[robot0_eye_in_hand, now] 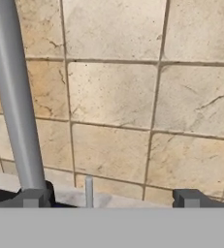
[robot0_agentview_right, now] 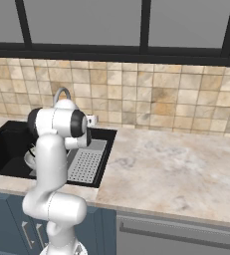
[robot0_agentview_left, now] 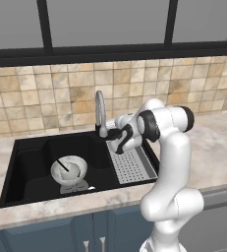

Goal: Pick the kettle and bowl and place them in the sink. Then turn on the water.

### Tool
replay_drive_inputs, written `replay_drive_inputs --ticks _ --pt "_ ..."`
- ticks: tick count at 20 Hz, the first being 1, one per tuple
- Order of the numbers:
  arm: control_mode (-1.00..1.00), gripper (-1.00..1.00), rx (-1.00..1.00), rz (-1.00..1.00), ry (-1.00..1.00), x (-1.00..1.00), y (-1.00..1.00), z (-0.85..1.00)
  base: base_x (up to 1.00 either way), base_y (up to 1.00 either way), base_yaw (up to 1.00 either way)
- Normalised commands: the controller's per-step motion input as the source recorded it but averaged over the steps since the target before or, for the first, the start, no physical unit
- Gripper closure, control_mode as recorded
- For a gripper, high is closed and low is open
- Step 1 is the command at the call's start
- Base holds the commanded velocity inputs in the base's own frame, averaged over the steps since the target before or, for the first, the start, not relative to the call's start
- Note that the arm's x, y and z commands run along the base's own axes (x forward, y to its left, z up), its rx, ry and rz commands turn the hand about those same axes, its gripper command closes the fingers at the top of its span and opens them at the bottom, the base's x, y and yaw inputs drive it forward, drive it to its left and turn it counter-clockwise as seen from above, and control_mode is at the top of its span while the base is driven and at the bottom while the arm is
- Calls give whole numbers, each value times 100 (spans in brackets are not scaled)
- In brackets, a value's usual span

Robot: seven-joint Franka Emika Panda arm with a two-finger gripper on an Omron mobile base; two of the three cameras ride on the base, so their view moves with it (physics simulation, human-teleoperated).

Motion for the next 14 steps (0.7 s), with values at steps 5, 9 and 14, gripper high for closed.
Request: replay_drive_inputs --ticks 5,9,14 --pt "-100 -100 1 0 -15 0 0 -42 0 0 0" --pt "-100 -100 2 0 -12 0 0 -39 0 0 0" --pt "-100 -100 3 0 -6 0 4 -34 0 0 0"
